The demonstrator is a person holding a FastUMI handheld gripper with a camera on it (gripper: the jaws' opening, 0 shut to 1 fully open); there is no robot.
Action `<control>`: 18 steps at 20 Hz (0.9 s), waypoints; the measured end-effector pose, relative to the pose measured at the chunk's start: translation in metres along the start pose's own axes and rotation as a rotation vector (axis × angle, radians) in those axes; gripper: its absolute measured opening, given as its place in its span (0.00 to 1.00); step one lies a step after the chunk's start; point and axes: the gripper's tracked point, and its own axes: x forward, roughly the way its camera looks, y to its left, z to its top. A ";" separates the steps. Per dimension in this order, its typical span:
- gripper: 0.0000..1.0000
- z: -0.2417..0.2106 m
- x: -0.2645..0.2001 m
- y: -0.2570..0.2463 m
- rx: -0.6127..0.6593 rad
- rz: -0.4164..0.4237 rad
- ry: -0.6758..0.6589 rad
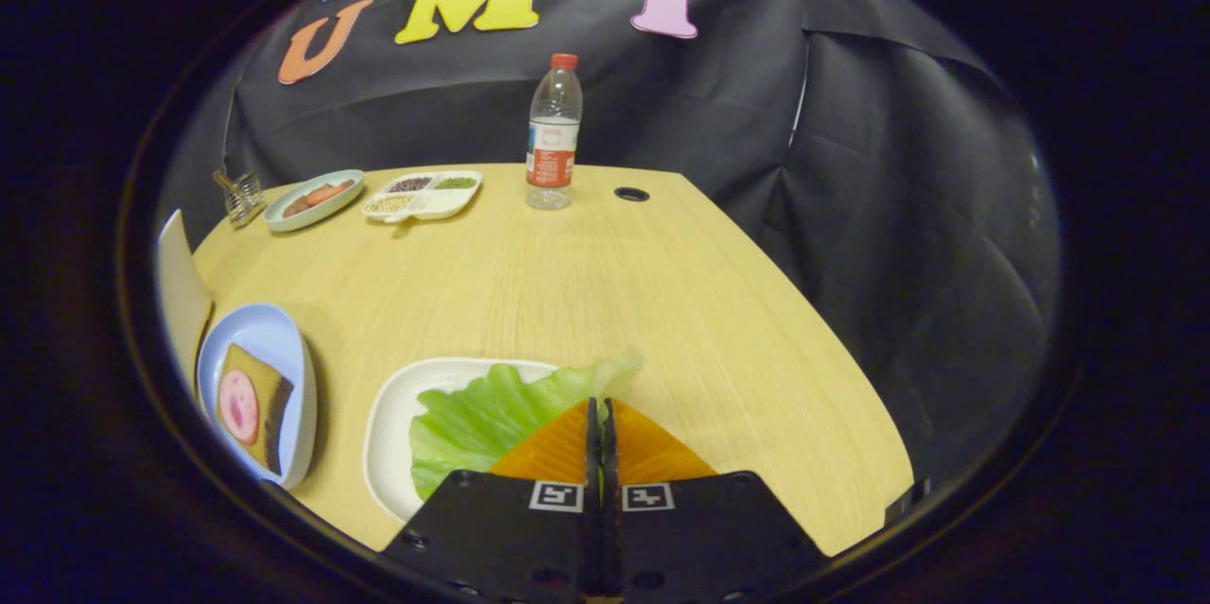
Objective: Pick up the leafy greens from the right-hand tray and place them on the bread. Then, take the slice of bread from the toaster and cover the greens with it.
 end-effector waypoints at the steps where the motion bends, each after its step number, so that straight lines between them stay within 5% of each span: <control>1: 0.00 0.004 -0.007 0.000 -0.001 0.006 -0.011; 11: 0.00 0.070 -0.107 0.047 -0.017 0.088 -0.197; 18: 0.00 0.072 -0.152 0.156 -0.101 0.234 -0.237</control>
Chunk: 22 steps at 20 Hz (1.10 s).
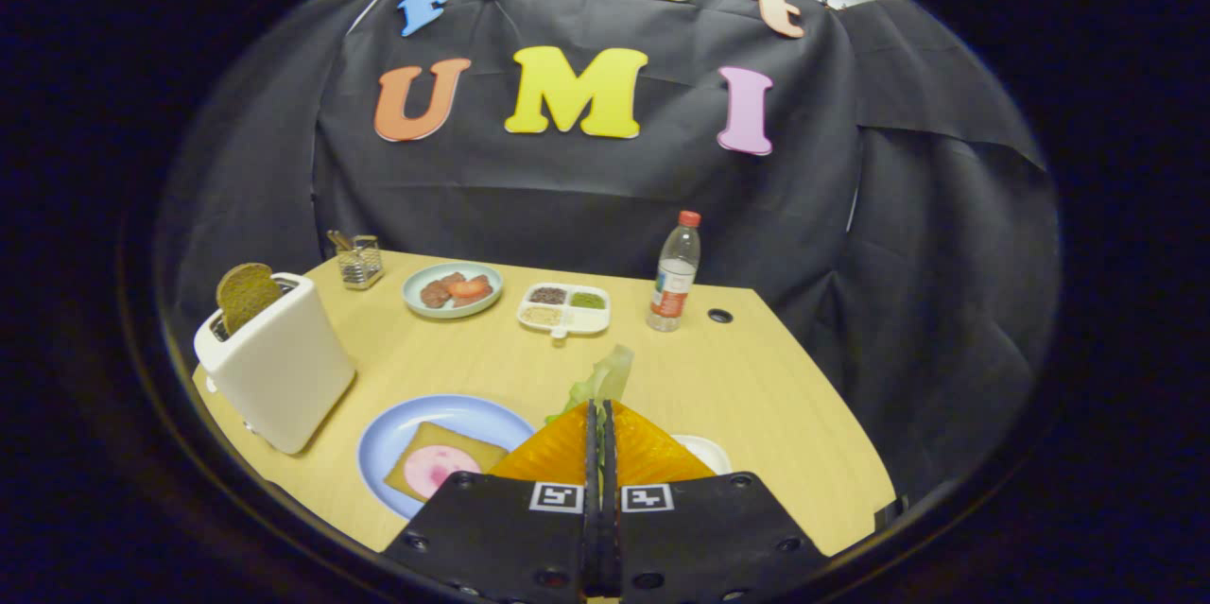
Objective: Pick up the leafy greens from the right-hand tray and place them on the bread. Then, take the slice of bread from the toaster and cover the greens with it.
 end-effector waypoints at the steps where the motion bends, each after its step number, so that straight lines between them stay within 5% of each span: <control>1: 0.00 -0.001 0.000 0.017 0.003 0.020 -0.004; 6: 0.00 -0.011 -0.001 0.108 0.047 0.166 0.013; 11: 0.00 -0.026 0.002 0.141 0.187 0.283 0.062; 17: 0.00 -0.064 0.069 0.082 0.087 0.125 0.112; 22: 0.00 -0.081 0.088 0.076 0.074 0.140 0.153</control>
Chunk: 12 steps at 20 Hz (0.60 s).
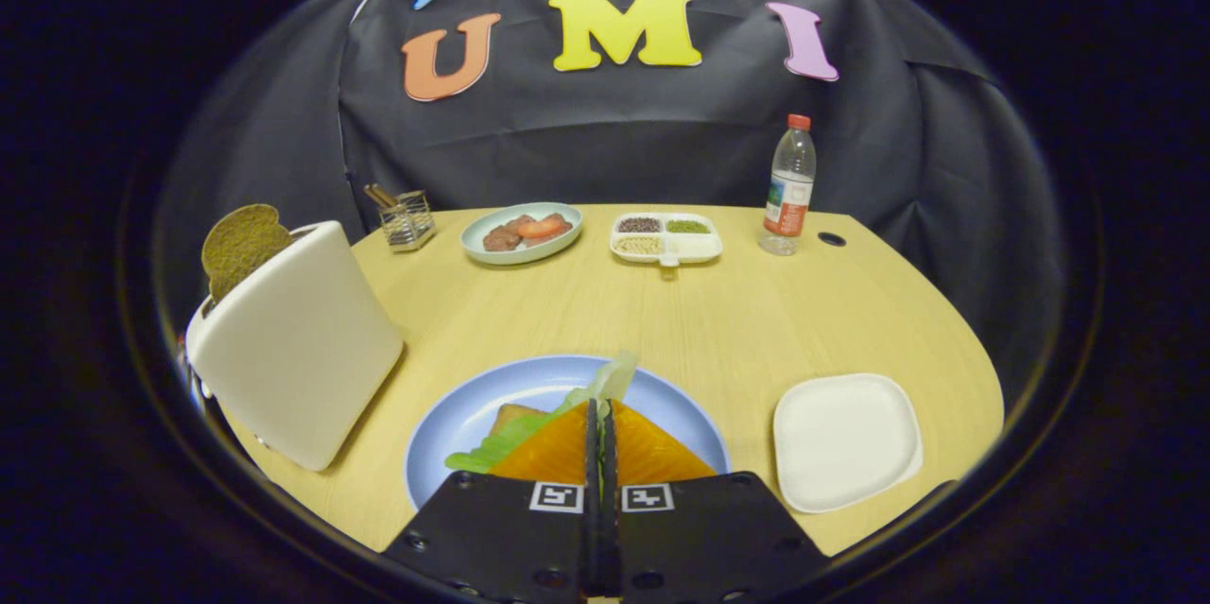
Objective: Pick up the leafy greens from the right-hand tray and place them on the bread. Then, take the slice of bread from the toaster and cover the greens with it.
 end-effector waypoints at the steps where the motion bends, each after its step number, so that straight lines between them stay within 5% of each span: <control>1: 0.00 -0.004 0.003 -0.001 -0.017 -0.014 0.008; 5: 0.02 -0.013 0.015 -0.005 -0.042 -0.043 0.034; 8: 0.19 -0.012 0.013 -0.004 -0.043 -0.047 0.035; 11: 0.71 -0.006 0.001 -0.001 -0.056 -0.047 0.021; 12: 0.80 0.000 -0.005 0.001 -0.060 -0.049 0.004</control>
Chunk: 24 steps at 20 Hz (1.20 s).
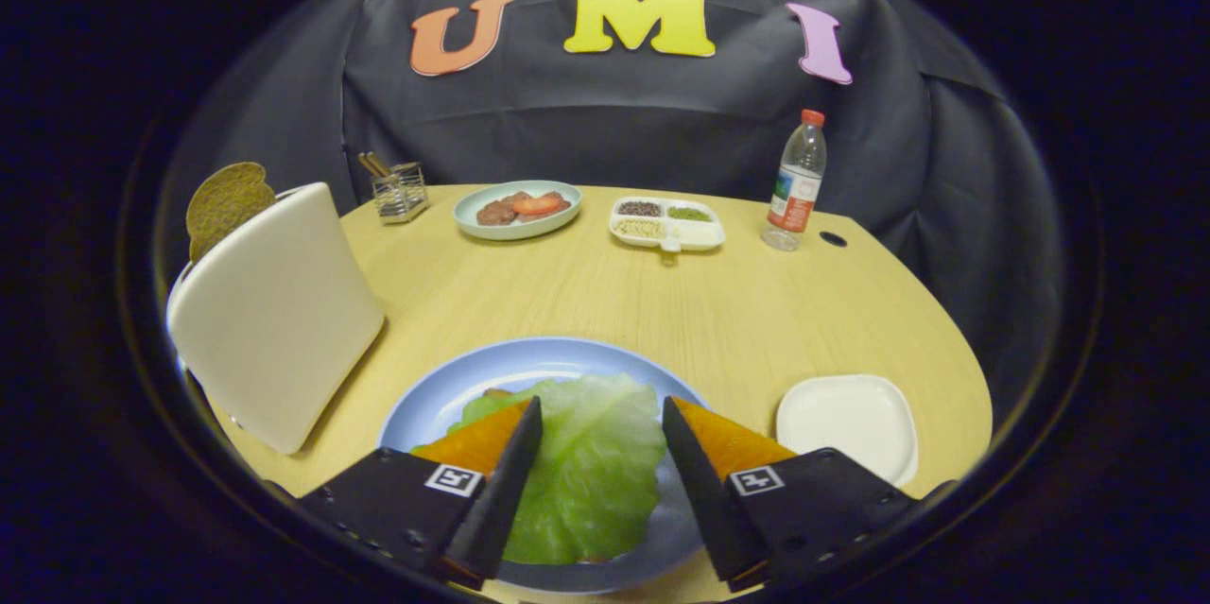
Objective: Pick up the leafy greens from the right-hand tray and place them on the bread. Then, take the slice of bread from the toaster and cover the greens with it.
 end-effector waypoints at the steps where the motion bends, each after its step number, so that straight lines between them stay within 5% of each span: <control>1: 0.88 0.004 -0.007 0.002 -0.001 -0.003 -0.015; 3: 0.97 0.014 -0.021 0.008 0.004 0.004 -0.043; 17: 0.94 0.130 -0.139 0.148 0.067 0.233 -0.214; 22: 0.96 0.144 -0.137 0.220 -0.007 0.297 -0.190; 24: 0.96 0.144 -0.122 0.229 -0.034 0.250 -0.169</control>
